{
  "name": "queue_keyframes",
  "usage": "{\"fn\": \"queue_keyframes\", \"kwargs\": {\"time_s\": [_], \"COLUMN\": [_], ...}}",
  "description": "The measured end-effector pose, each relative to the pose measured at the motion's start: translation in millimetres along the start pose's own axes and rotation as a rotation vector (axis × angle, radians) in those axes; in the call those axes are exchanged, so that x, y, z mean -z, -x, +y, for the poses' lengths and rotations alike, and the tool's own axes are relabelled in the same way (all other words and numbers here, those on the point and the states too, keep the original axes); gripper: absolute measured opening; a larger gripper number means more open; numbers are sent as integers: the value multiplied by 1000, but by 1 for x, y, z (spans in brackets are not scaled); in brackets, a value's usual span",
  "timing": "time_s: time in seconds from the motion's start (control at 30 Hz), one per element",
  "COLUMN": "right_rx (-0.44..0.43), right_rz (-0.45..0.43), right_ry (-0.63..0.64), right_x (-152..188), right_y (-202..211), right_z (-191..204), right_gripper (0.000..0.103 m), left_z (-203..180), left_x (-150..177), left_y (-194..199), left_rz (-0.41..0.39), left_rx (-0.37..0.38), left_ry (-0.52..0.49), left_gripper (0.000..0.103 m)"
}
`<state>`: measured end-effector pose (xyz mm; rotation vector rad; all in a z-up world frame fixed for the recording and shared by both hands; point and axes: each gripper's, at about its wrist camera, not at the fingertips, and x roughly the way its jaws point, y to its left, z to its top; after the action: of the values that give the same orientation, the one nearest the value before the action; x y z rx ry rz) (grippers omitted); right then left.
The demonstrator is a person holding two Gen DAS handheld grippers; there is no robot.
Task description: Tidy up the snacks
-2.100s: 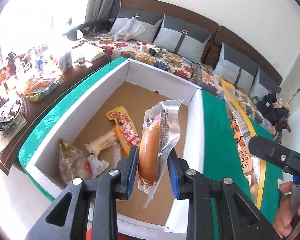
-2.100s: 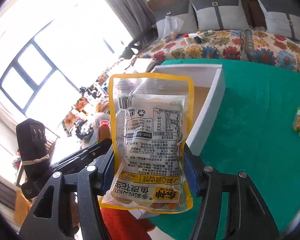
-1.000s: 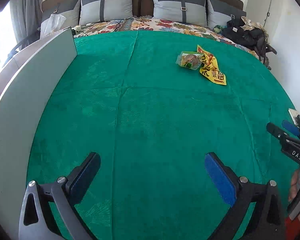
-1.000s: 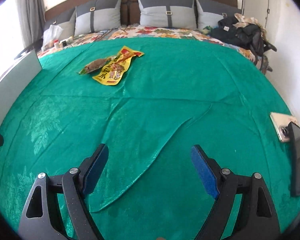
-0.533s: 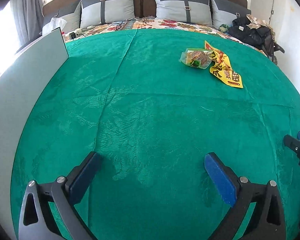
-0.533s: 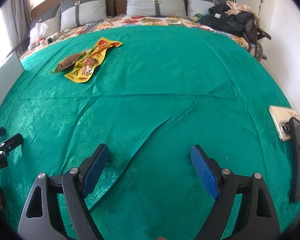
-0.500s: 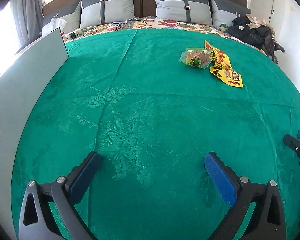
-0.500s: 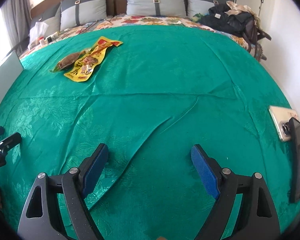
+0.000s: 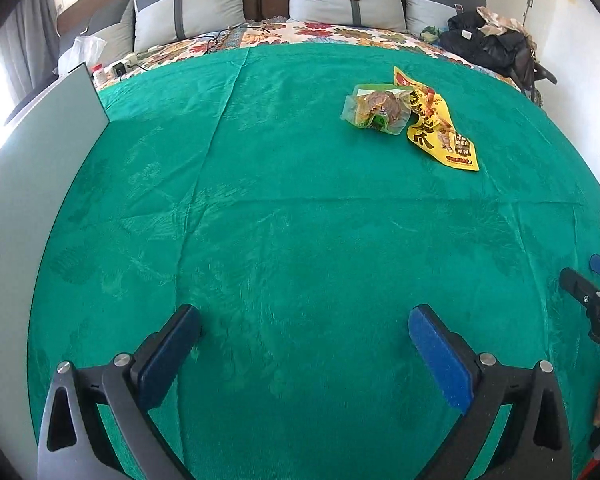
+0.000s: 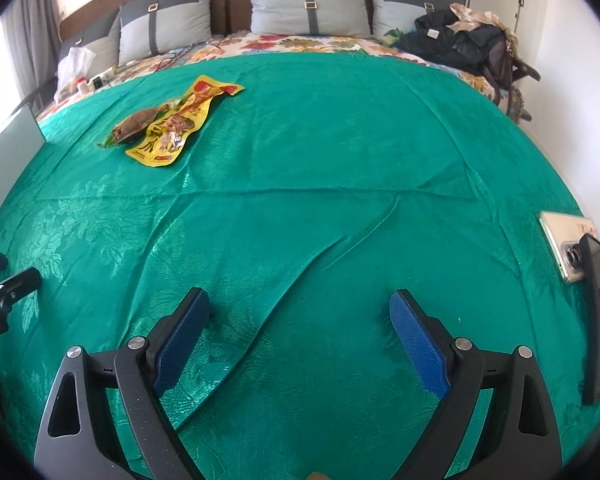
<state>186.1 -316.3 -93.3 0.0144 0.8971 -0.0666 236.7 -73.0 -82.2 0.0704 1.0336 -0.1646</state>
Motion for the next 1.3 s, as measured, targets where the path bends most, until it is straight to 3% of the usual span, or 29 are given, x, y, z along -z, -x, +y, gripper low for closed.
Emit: {"fn": "queue_keyframes", "kwargs": {"time_s": [0.13, 0.23, 0.3, 0.5, 0.57, 0.6, 0.63, 0.67, 0.7, 0.9, 1.13, 1.23, 1.27, 1.3], "right_rx": [0, 0, 0, 0, 0, 0, 0, 0, -1, -2, -2, -2, -2, -2], "right_rz": [0, 0, 0, 0, 0, 0, 0, 0, 1, 2, 2, 2, 2, 2], "right_ry": [0, 0, 0, 0, 0, 0, -1, -1, 0, 1, 1, 1, 0, 0], "right_x": [0, 0, 0, 0, 0, 0, 0, 0, 0, 0, 0, 0, 0, 0], "right_y": [0, 0, 0, 0, 0, 0, 0, 0, 0, -2, -1, -1, -1, -1], "right_z": [0, 0, 0, 0, 0, 0, 0, 1, 0, 2, 2, 2, 2, 2], "right_gripper": [94, 94, 94, 94, 94, 94, 94, 95, 95, 95, 95, 95, 95, 95], "left_z": [-3, -18, -31, -33, -33, -36, -39, -43, -44, -12, 22, 31, 33, 35], "left_x": [-65, -114, -139, -169, -168, -165, -162, -159, -156, -127, -44, -22, -18, -16], "left_y": [1, -15, -30, -83, -95, -95, -92, -89, -87, -59, -5, 8, 10, 10], "left_rz": [-44, -15, 5, 81, 108, 92, 68, 49, 51, 91, 177, 172, 164, 155], "left_rx": [77, 130, 116, 70, 83, 83, 86, 76, 69, 186, 324, 274, 224, 159], "left_ry": [18, -17, -54, 6, 12, -6, -41, -80, -98, 57, 59, 13, 8, 9], "left_gripper": [100, 99, 91, 91, 89, 83, 72, 51, 38, 30, 28, 34, 45, 68]}}
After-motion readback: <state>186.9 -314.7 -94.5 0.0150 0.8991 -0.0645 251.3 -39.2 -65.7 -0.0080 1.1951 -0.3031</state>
